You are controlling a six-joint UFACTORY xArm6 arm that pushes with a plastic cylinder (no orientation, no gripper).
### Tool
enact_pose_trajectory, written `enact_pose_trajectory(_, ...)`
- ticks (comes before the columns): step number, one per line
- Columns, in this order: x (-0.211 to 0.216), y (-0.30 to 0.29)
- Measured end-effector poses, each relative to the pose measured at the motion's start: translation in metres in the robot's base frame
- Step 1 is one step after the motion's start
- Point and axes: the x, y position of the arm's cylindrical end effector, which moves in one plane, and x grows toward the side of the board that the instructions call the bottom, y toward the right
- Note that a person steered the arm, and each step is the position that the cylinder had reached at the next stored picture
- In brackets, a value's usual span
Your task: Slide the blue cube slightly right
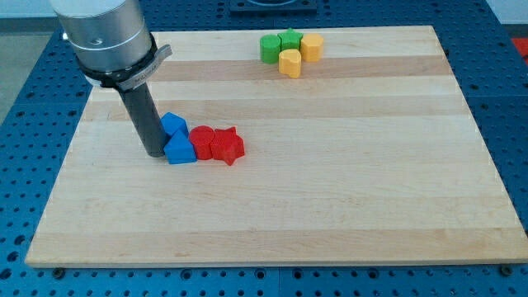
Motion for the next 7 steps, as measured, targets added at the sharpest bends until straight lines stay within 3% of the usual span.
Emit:
enact_pose_trajectory(2, -0.02, 0.023)
enact_pose_trajectory(4, -0.006, -0.049)
enact_pose_trajectory(5, -0.045, -0.021)
enact_pose_trajectory(7, -0.046, -0.016)
